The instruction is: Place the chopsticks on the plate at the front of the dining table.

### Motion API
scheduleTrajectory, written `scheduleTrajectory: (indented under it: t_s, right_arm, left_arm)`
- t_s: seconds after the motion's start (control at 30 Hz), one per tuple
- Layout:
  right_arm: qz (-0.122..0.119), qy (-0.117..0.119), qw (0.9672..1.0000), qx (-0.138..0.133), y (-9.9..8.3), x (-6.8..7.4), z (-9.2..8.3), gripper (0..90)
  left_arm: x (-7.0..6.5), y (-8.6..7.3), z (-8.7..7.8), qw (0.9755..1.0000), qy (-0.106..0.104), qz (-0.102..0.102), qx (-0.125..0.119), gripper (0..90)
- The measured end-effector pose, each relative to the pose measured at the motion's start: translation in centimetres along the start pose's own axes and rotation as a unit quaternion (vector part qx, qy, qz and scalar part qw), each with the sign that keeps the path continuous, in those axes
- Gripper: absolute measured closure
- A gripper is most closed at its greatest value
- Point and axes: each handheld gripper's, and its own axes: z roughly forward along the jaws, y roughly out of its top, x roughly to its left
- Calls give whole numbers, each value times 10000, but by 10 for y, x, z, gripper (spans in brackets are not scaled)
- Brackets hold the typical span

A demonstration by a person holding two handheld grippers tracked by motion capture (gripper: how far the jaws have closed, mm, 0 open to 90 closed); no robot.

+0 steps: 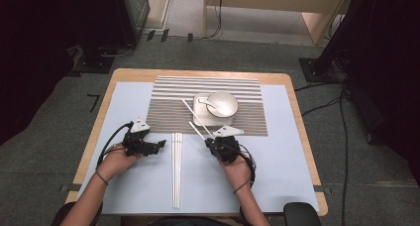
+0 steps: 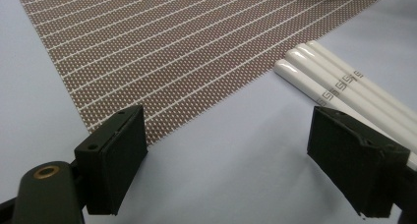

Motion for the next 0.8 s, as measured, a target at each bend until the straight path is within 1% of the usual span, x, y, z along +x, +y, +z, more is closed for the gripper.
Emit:
scheduleTrajectory:
  t_s: [0.63,0.8]
  right_arm:
    - [-47,-22,10000,31,13,-3,8,855]
    - [-10,-14,10000,45,15,-4,9,856]
  left_arm:
    - [0,0,0,10000,-6,-10,-10,147]
    - [0,0,0,10000,-6,-11,-12,147]
